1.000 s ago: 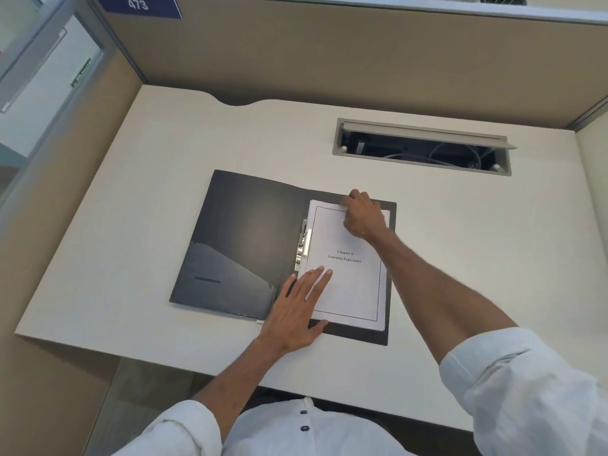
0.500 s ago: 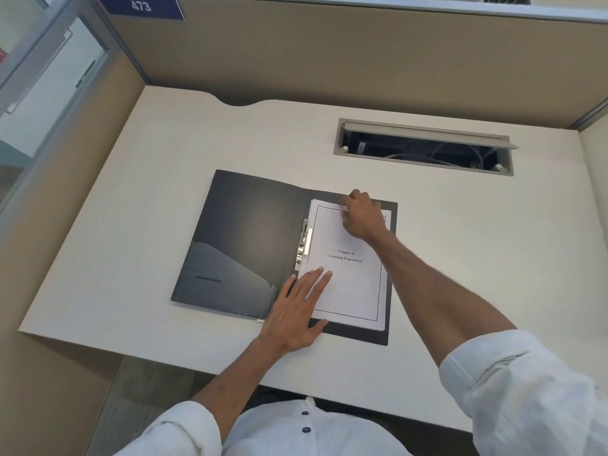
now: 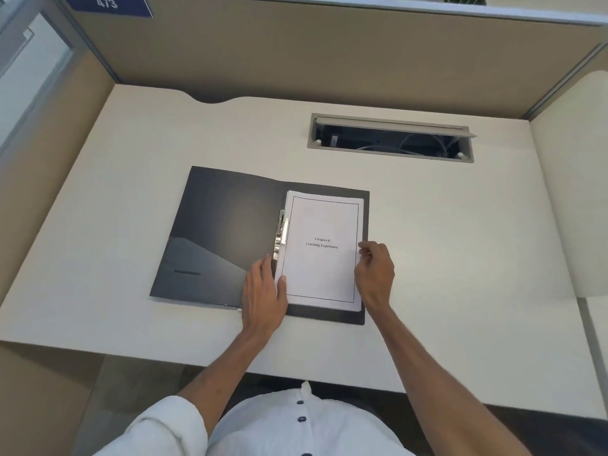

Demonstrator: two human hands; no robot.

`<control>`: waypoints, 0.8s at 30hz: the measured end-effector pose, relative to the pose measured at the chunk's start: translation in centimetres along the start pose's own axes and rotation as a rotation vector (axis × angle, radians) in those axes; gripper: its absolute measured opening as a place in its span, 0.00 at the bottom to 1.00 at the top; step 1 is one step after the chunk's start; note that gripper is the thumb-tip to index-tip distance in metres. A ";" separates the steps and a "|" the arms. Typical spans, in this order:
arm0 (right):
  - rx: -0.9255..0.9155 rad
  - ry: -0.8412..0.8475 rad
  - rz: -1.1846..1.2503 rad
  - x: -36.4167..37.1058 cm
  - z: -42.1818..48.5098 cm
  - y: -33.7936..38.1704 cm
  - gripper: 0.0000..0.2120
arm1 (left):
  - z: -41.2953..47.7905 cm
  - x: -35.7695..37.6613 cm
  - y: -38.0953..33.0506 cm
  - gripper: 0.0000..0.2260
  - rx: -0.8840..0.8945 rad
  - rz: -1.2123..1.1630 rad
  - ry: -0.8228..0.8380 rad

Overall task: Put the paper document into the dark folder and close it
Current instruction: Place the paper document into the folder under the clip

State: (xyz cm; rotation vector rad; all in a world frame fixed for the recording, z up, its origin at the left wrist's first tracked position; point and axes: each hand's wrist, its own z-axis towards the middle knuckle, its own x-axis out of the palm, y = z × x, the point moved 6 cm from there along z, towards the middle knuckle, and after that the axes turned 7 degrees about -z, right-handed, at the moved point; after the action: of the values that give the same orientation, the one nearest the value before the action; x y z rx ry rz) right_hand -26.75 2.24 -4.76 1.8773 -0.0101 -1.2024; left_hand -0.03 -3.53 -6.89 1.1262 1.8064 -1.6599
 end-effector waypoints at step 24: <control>0.075 0.218 -0.174 -0.9 -6.4 -5.1 0.18 | -4.2 1.2 0.2 0.17 -0.068 -0.141 -0.022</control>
State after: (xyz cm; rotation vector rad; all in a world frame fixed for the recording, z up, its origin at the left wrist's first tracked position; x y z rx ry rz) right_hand -24.65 10.00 -6.61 2.1017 0.2344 -1.1182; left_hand 0.30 0.79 -7.16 0.9676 1.9526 -1.6680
